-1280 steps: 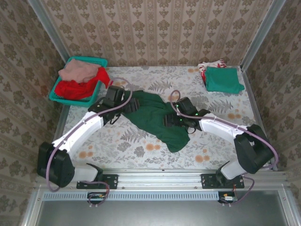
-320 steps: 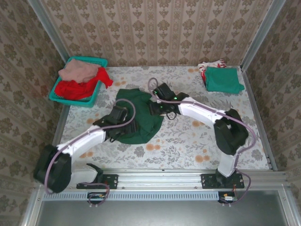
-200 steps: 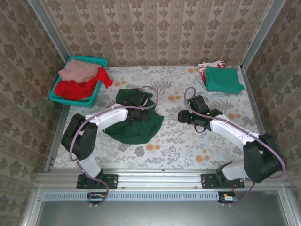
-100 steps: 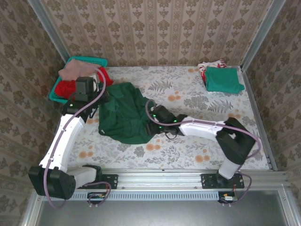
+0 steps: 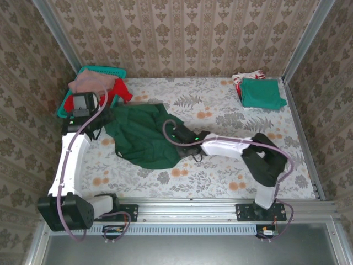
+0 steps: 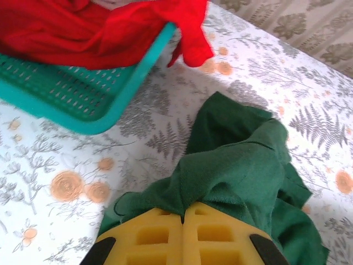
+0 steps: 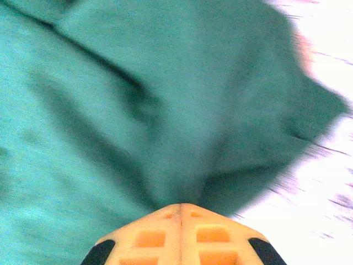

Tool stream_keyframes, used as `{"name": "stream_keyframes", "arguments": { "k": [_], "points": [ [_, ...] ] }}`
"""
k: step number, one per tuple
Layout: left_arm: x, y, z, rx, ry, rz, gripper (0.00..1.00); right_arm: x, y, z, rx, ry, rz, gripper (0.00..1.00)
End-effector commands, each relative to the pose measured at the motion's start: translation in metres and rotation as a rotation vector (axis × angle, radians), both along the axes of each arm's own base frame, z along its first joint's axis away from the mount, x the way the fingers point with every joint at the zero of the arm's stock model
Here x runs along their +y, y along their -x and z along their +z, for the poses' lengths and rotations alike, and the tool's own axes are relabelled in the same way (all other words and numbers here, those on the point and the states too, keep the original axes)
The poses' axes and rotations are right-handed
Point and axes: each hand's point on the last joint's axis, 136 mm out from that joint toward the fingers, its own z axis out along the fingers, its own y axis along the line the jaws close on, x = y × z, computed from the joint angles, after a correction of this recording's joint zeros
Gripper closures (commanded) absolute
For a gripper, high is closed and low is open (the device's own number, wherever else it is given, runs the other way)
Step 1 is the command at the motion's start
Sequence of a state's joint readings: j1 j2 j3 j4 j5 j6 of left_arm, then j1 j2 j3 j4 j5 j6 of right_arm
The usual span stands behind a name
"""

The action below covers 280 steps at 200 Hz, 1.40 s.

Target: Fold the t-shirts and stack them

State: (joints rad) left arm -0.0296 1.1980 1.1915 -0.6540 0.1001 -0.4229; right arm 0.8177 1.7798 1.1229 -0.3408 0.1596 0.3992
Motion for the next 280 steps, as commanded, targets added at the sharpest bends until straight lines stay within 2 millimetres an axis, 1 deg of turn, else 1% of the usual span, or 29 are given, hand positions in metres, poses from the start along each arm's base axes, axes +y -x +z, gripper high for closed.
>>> {"name": "stream_keyframes", "arguments": {
  "k": [1, 15, 18, 23, 36, 43, 51, 56, 63, 69, 80, 89, 95, 101, 108, 117, 138, 150, 166, 176, 186, 193, 211, 225, 236, 252, 269, 277, 280],
  "points": [
    [-0.044, -0.023, 0.030, -0.073, -0.005, -0.109, 1.00, -0.044, -0.009, 0.059, -0.123, -0.044, -0.108, 1.00],
    [-0.071, -0.032, 0.047, -0.103, -0.012, -0.173, 1.00, -0.070, -0.006, 0.089, -0.179, -0.081, -0.159, 1.00],
    [-0.076, -0.034, 0.052, -0.113, -0.010, -0.184, 1.00, -0.077, -0.005, 0.091, -0.181, -0.080, -0.171, 1.00],
    [-0.084, -0.036, 0.061, -0.132, -0.007, -0.201, 1.00, -0.085, -0.002, 0.111, -0.221, -0.112, -0.184, 1.00],
    [-0.103, -0.036, 0.087, -0.180, -0.021, -0.244, 1.00, -0.104, 0.005, 0.141, -0.295, -0.164, -0.206, 1.00],
    [-0.109, -0.035, 0.099, -0.196, -0.052, -0.253, 1.00, -0.109, 0.007, 0.150, -0.318, -0.194, -0.210, 0.89],
    [-0.109, -0.033, 0.107, -0.210, -0.102, -0.237, 1.00, -0.109, 0.008, 0.154, -0.322, -0.224, -0.197, 0.83],
    [-0.106, -0.034, 0.109, -0.213, -0.133, -0.219, 1.00, -0.108, 0.008, 0.152, -0.320, -0.228, -0.191, 0.77],
    [-0.094, -0.040, 0.105, -0.201, -0.173, -0.171, 1.00, -0.108, 0.005, 0.148, -0.317, -0.222, -0.193, 0.70],
    [-0.082, -0.046, 0.094, -0.166, -0.197, -0.130, 0.97, -0.108, 0.003, 0.141, -0.303, -0.212, -0.200, 0.66],
    [-0.057, -0.055, 0.066, -0.057, -0.201, -0.062, 0.96, -0.109, -0.002, 0.128, -0.275, -0.193, -0.219, 0.61],
    [-0.042, -0.056, 0.044, 0.027, -0.218, -0.027, 0.80, -0.110, -0.004, 0.117, -0.249, -0.191, -0.232, 0.59],
    [-0.034, -0.053, 0.033, 0.070, -0.238, -0.003, 0.59, -0.110, -0.006, 0.112, -0.234, -0.197, -0.236, 0.59],
    [-0.028, -0.050, 0.026, 0.092, -0.269, 0.017, 0.54, -0.111, -0.007, 0.106, -0.219, -0.201, -0.243, 0.57],
    [-0.027, -0.045, 0.022, 0.099, -0.302, 0.020, 0.53, -0.113, -0.007, 0.099, -0.206, -0.204, -0.250, 0.57],
    [-0.028, -0.036, 0.020, 0.099, -0.338, 0.019, 0.46, -0.116, -0.007, 0.092, -0.192, -0.200, -0.258, 0.57],
    [-0.038, -0.014, 0.029, 0.083, -0.441, 0.016, 0.23, -0.132, -0.010, 0.075, -0.155, -0.184, -0.307, 0.54],
    [-0.046, -0.003, 0.036, 0.077, -0.491, 0.011, 0.16, -0.139, -0.012, 0.069, -0.141, -0.182, -0.327, 0.53],
    [-0.086, 0.013, 0.035, 0.050, -0.527, -0.108, 0.13, -0.150, -0.014, 0.063, -0.131, -0.182, -0.360, 0.53],
    [-0.118, 0.024, 0.022, 0.041, -0.527, -0.214, 0.13, -0.158, -0.015, 0.061, -0.126, -0.182, -0.386, 0.52],
    [-0.159, 0.036, -0.001, 0.041, -0.498, -0.350, 0.13, -0.168, -0.016, 0.059, -0.124, -0.182, -0.420, 0.51],
    [-0.186, 0.045, -0.023, 0.064, -0.473, -0.443, 0.13, -0.176, -0.016, 0.056, -0.119, -0.187, -0.451, 0.50],
    [-0.232, 0.066, -0.079, 0.150, -0.490, -0.566, 0.15, -0.198, -0.017, 0.051, -0.093, -0.213, -0.543, 0.50],
    [-0.253, 0.077, -0.118, 0.217, -0.516, -0.608, 0.19, -0.212, -0.015, 0.048, -0.076, -0.236, -0.603, 0.50],
    [-0.267, 0.085, -0.143, 0.265, -0.528, -0.643, 0.23, -0.221, -0.014, 0.047, -0.070, -0.243, -0.635, 0.49],
    [-0.286, 0.092, -0.164, 0.299, -0.534, -0.679, 0.25, -0.232, -0.012, 0.046, -0.073, -0.241, -0.661, 0.48],
    [-0.307, 0.097, -0.178, 0.300, -0.517, -0.729, 0.32, -0.239, -0.010, 0.045, -0.075, -0.249, -0.676, 0.48],
    [-0.313, 0.098, -0.183, 0.310, -0.509, -0.738, 0.33, -0.241, -0.009, 0.044, -0.074, -0.255, -0.682, 0.47],
    [-0.315, 0.097, -0.185, 0.313, -0.507, -0.738, 0.36, -0.242, -0.009, 0.044, -0.074, -0.256, -0.685, 0.47]
  ]
}}
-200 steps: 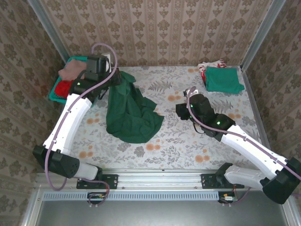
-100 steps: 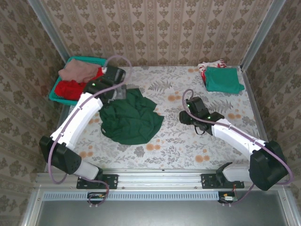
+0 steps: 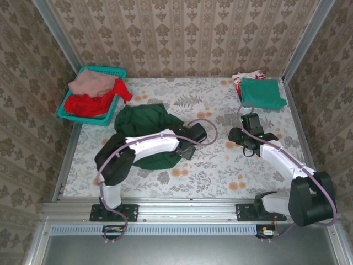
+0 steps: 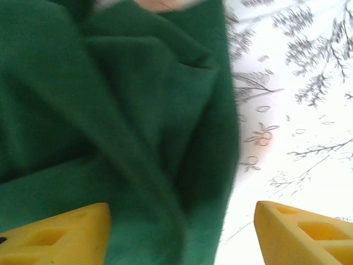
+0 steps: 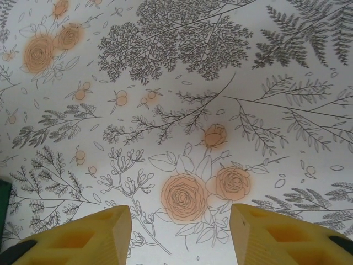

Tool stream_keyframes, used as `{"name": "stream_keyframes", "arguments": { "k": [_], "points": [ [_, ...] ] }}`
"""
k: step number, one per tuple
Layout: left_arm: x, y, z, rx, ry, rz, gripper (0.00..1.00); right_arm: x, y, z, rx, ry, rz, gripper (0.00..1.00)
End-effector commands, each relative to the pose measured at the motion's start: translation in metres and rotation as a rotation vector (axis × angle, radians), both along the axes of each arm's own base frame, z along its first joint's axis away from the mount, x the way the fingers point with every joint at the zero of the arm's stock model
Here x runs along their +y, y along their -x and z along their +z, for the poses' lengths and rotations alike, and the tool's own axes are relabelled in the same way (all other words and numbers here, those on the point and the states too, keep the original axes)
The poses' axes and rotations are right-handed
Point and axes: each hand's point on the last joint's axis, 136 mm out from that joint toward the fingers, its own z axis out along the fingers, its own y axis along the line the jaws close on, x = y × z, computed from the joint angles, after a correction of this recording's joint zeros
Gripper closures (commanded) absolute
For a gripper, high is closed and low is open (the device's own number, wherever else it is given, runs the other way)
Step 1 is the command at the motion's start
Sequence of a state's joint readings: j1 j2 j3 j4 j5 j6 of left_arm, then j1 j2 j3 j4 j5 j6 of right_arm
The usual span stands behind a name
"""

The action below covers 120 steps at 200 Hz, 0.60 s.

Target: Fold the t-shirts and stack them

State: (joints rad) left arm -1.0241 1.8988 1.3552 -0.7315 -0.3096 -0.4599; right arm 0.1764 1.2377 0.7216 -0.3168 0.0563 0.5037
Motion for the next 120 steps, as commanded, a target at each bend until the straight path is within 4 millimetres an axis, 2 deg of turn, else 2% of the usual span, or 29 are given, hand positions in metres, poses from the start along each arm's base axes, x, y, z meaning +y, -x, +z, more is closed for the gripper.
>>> {"name": "stream_keyframes", "arguments": {
  "k": [1, 12, 43, 60, 76, 85, 100, 111, 120],
  "points": [
    [-0.033, -0.001, 0.011, 0.003, 0.113, -0.009, 0.37, -0.002, 0.007, -0.001, 0.000, -0.045, -0.012, 0.47],
    [-0.041, 0.000, 0.004, 0.015, 0.132, -0.024, 0.45, -0.003, 0.008, -0.002, -0.002, -0.050, -0.016, 0.47],
    [-0.046, -0.003, -0.011, 0.024, 0.122, -0.010, 0.46, -0.005, 0.010, -0.007, 0.008, -0.058, -0.015, 0.46],
    [-0.038, -0.008, -0.024, 0.030, 0.083, 0.028, 0.42, -0.004, 0.010, -0.007, 0.001, -0.064, -0.010, 0.46],
    [-0.024, -0.012, -0.035, 0.035, 0.035, 0.069, 0.43, -0.004, 0.008, -0.006, -0.008, -0.071, -0.008, 0.46],
    [-0.017, -0.013, -0.039, 0.034, 0.020, 0.083, 0.50, -0.002, 0.007, -0.005, -0.009, -0.078, -0.002, 0.46],
    [-0.010, -0.011, -0.040, 0.039, 0.013, 0.090, 0.70, 0.001, 0.005, -0.003, -0.014, -0.093, 0.007, 0.46],
    [-0.006, -0.009, -0.033, 0.029, 0.012, 0.090, 0.85, 0.003, 0.005, -0.002, -0.018, -0.108, 0.010, 0.46],
    [0.001, -0.007, -0.025, 0.015, 0.011, 0.094, 0.92, 0.006, 0.004, 0.000, -0.024, -0.127, 0.015, 0.46]
  ]
}}
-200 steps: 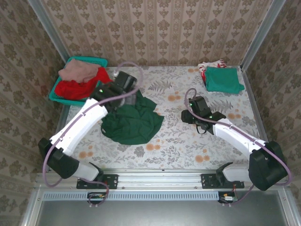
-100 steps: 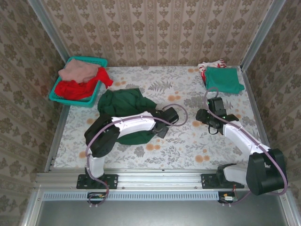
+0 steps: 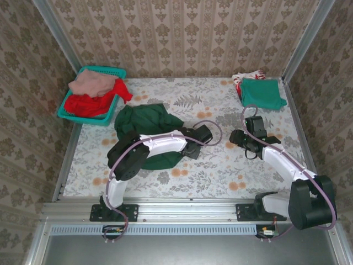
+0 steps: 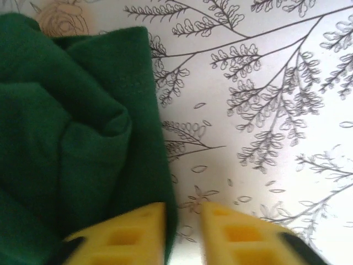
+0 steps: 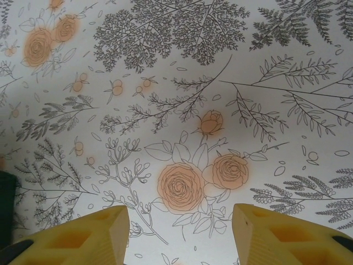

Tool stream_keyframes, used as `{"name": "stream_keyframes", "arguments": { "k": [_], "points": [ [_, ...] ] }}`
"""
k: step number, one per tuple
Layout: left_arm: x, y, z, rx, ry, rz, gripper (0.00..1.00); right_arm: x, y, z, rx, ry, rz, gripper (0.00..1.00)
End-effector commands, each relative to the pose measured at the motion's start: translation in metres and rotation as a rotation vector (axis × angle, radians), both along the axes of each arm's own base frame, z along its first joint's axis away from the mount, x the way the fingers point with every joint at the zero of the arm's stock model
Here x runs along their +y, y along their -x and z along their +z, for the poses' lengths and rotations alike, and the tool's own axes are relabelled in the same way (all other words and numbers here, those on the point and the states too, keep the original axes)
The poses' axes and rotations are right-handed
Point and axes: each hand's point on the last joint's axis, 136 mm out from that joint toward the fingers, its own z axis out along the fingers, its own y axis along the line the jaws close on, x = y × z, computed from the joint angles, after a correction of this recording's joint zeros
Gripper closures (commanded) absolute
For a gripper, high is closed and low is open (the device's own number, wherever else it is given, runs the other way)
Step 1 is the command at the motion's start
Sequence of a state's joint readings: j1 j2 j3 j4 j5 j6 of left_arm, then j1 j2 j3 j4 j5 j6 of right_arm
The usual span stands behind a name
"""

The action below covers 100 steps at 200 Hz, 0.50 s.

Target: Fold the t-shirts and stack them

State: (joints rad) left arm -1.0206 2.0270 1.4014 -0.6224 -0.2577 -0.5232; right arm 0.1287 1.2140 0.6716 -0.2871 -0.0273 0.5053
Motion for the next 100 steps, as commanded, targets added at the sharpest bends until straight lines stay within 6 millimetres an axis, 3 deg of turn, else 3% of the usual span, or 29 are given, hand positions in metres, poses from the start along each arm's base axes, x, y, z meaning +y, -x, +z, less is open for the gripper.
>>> {"name": "stream_keyframes", "arguments": {
  "k": [1, 27, 70, 73, 100],
  "points": [
    [0.031, 0.004, 0.009, -0.014, -0.059, 0.043, 0.92, 0.009, -0.003, 0.008, -0.031, -0.063, 0.013, 0.46],
    [0.068, 0.020, 0.034, -0.043, -0.038, 0.084, 1.00, 0.030, -0.007, 0.012, -0.051, -0.101, 0.065, 0.44],
    [0.186, 0.049, 0.043, -0.062, 0.007, 0.366, 1.00, 0.104, -0.025, 0.016, -0.047, -0.053, 0.247, 0.37],
    [0.192, 0.051, 0.041, -0.058, 0.020, 0.386, 1.00, 0.109, -0.027, 0.009, -0.028, -0.051, 0.257, 0.37],
    [0.208, 0.050, 0.045, -0.068, 0.206, 0.467, 1.00, 0.165, -0.045, 0.002, 0.002, -0.050, 0.368, 0.34]
  ]
}}
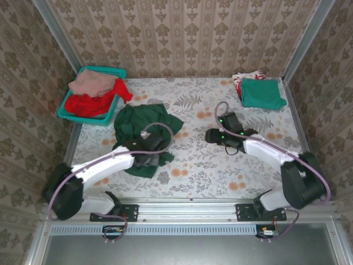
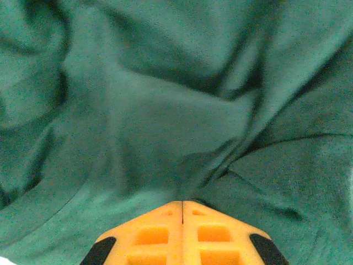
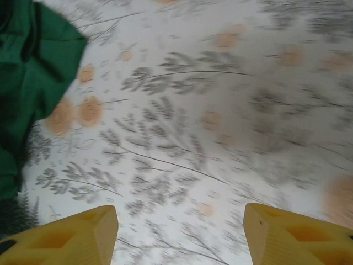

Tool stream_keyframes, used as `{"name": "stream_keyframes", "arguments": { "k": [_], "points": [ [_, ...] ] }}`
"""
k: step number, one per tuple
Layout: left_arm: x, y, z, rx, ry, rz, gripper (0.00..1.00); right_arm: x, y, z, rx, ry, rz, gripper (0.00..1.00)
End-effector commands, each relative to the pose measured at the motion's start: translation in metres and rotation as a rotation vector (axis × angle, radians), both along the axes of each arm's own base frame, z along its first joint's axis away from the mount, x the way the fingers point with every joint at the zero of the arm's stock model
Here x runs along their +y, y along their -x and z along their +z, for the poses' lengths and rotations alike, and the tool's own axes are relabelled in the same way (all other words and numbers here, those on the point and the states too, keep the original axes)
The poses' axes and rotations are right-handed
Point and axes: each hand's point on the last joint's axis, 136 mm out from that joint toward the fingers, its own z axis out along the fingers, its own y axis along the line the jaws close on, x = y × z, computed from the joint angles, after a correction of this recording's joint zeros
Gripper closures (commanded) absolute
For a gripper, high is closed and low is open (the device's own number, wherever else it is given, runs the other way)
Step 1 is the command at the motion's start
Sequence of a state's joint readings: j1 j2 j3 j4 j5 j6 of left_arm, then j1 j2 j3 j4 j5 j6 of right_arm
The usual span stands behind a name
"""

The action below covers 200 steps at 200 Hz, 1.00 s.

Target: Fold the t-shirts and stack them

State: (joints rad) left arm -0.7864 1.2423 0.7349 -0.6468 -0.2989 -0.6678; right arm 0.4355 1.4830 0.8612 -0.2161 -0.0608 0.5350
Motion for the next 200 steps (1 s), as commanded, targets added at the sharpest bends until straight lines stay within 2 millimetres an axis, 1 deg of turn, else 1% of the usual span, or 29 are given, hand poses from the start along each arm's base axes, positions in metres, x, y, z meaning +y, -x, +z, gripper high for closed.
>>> {"name": "stream_keyframes", "arguments": {
  "k": [1, 21, 36, 43, 45, 47, 48, 51, 73, 81, 101, 115, 136, 142, 149, 157, 171, 182, 192, 200],
  "points": [
    [0.013, 0.006, -0.004, -0.002, 0.107, 0.085, 1.00, 0.044, -0.021, 0.006, -0.019, -0.013, 0.070, 0.34],
    [0.022, 0.006, 0.001, -0.012, 0.105, 0.105, 1.00, 0.080, -0.033, -0.005, 0.006, -0.002, 0.133, 0.33],
    [0.028, 0.007, 0.001, -0.006, 0.084, 0.116, 1.00, 0.101, -0.045, -0.014, 0.017, 0.005, 0.162, 0.33],
    [0.030, 0.008, 0.000, 0.001, 0.078, 0.119, 1.00, 0.109, -0.053, -0.019, 0.014, 0.020, 0.172, 0.33],
    [0.031, 0.008, 0.000, 0.003, 0.077, 0.121, 1.00, 0.111, -0.057, -0.018, 0.009, 0.021, 0.174, 0.33],
    [0.032, 0.009, 0.000, 0.005, 0.075, 0.123, 1.00, 0.112, -0.057, -0.023, 0.017, 0.029, 0.174, 0.33],
    [0.032, 0.009, 0.000, 0.005, 0.075, 0.124, 1.00, 0.114, -0.061, -0.020, 0.010, 0.025, 0.175, 0.33],
    [0.033, 0.009, 0.000, 0.006, 0.073, 0.125, 1.00, 0.115, -0.062, -0.026, 0.023, 0.036, 0.174, 0.33],
    [0.038, 0.011, 0.000, 0.005, 0.080, 0.141, 1.00, 0.134, -0.088, -0.038, 0.037, 0.058, 0.187, 0.33],
    [0.039, 0.011, 0.001, 0.002, 0.090, 0.146, 1.00, 0.137, -0.095, -0.044, 0.047, 0.083, 0.184, 0.33],
    [0.043, 0.010, 0.008, -0.012, 0.125, 0.168, 1.00, 0.134, -0.105, -0.061, 0.084, 0.177, 0.163, 0.33],
    [0.047, 0.008, 0.017, -0.029, 0.149, 0.186, 1.00, 0.131, -0.104, -0.070, 0.108, 0.219, 0.153, 0.35],
    [0.057, 0.007, 0.037, -0.066, 0.158, 0.207, 1.00, 0.127, -0.102, -0.077, 0.113, 0.289, 0.142, 0.37],
    [0.059, 0.007, 0.042, -0.077, 0.160, 0.209, 1.00, 0.130, -0.102, -0.078, 0.108, 0.294, 0.148, 0.41],
    [0.061, 0.006, 0.048, -0.089, 0.166, 0.212, 1.00, 0.129, -0.098, -0.081, 0.133, 0.311, 0.159, 0.49],
    [0.063, 0.005, 0.054, -0.101, 0.175, 0.213, 1.00, 0.133, -0.098, -0.083, 0.142, 0.304, 0.171, 0.58],
    [0.065, 0.002, 0.064, -0.119, 0.187, 0.217, 1.00, 0.136, -0.094, -0.082, 0.148, 0.318, 0.190, 0.70],
    [0.068, 0.001, 0.071, -0.129, 0.181, 0.222, 1.00, 0.133, -0.090, -0.078, 0.138, 0.355, 0.191, 0.76],
    [0.072, 0.000, 0.077, -0.138, 0.174, 0.229, 1.00, 0.128, -0.086, -0.073, 0.129, 0.385, 0.189, 0.86],
    [0.074, 0.000, 0.082, -0.148, 0.174, 0.232, 1.00, 0.124, -0.084, -0.069, 0.120, 0.393, 0.189, 0.92]
  ]
}}
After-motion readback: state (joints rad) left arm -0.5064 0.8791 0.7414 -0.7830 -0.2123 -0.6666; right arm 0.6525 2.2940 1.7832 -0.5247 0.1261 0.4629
